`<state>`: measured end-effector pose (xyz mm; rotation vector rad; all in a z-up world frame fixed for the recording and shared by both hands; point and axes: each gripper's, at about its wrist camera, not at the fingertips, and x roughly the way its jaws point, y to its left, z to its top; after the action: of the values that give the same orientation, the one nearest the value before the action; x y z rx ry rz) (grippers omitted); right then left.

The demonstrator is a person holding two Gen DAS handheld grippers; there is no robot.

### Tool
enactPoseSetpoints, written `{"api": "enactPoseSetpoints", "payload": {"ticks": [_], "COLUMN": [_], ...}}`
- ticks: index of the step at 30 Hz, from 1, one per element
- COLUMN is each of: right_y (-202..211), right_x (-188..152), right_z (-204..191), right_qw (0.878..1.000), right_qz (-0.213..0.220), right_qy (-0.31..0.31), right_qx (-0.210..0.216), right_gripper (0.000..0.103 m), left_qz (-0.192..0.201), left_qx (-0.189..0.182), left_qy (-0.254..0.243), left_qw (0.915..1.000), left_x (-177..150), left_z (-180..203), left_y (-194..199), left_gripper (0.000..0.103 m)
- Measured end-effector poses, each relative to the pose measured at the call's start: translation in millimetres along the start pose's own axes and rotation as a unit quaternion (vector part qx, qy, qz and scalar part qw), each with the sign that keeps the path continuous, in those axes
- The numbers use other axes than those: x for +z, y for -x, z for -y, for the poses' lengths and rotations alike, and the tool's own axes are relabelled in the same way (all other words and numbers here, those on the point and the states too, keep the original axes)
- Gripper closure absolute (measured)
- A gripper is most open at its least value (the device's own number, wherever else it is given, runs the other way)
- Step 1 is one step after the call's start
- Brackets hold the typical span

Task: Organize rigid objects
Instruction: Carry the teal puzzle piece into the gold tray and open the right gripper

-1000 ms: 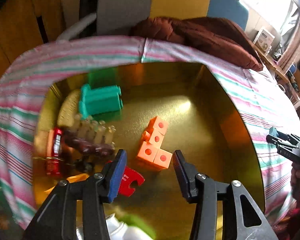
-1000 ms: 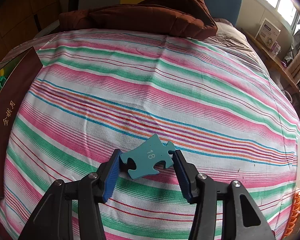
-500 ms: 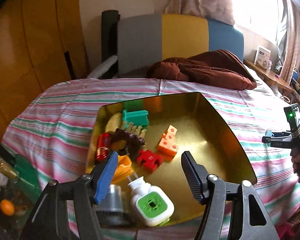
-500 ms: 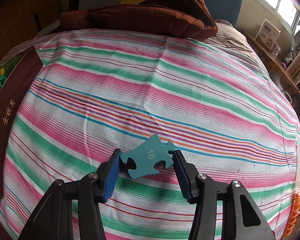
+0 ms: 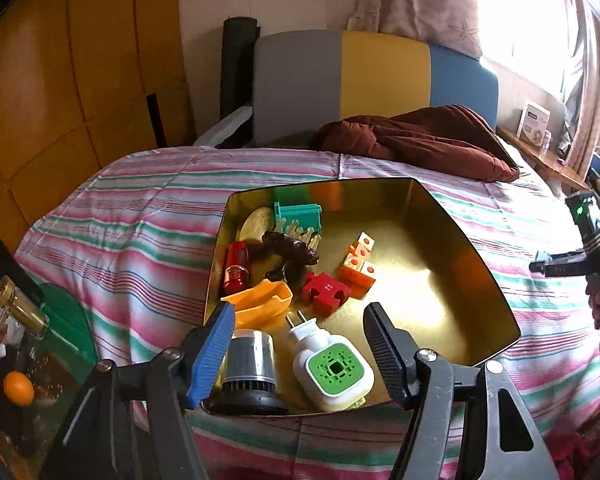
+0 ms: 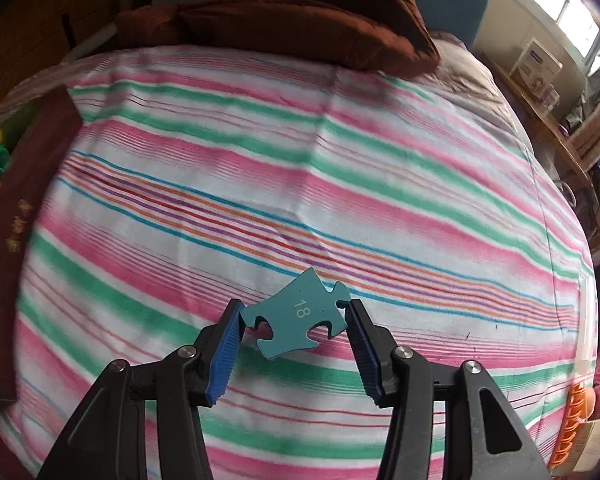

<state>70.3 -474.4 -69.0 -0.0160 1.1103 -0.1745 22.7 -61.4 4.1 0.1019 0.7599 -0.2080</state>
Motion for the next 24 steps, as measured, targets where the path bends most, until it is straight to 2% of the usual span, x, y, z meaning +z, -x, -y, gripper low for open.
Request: {"api": "enactPoseSetpoints", "payload": {"ticks": [8, 13, 17, 20, 24], "right_y": [71.7, 110.3, 118.7, 110.7, 82.0], "right_x": [12.3, 11.0, 7.3, 8.2, 16.7], "right_z": [-58.6, -117.3, -172.4, -207.9, -251.9], "right_qw": [0.994, 0.98, 0.97, 0.967, 0.969], "right_qz": [0.084, 0.12, 0.116, 0.103, 0.05], "right_qy": [0.031, 0.076, 0.118, 0.136, 0.141], "right_qx": [0.065, 0.139, 0.179, 0.189, 0.199], "right_gripper": [0.051, 0.051, 0.051, 0.051, 0.051], "left_qz": [-0.003, -0.008, -0.008, -0.011, -0.018], "left_qx": [-0.004, -0.003, 0.004, 0.011, 0.022], "left_qy": [0.013, 0.025, 0.037, 0.051, 0.069], "left_qw": [0.9999, 0.9997, 0.9993, 0.9986, 0.9973], "left_x": [-7.3, -11.4, -16.0, -20.0, -26.6], "left_z": [-11.5, -20.1, -31.1, -42.7, -57.8], "left_y": [1.4, 0.3, 1.0, 1.0, -0.6], "left_gripper": [0.036, 0.036, 0.036, 0.036, 0.035]}}
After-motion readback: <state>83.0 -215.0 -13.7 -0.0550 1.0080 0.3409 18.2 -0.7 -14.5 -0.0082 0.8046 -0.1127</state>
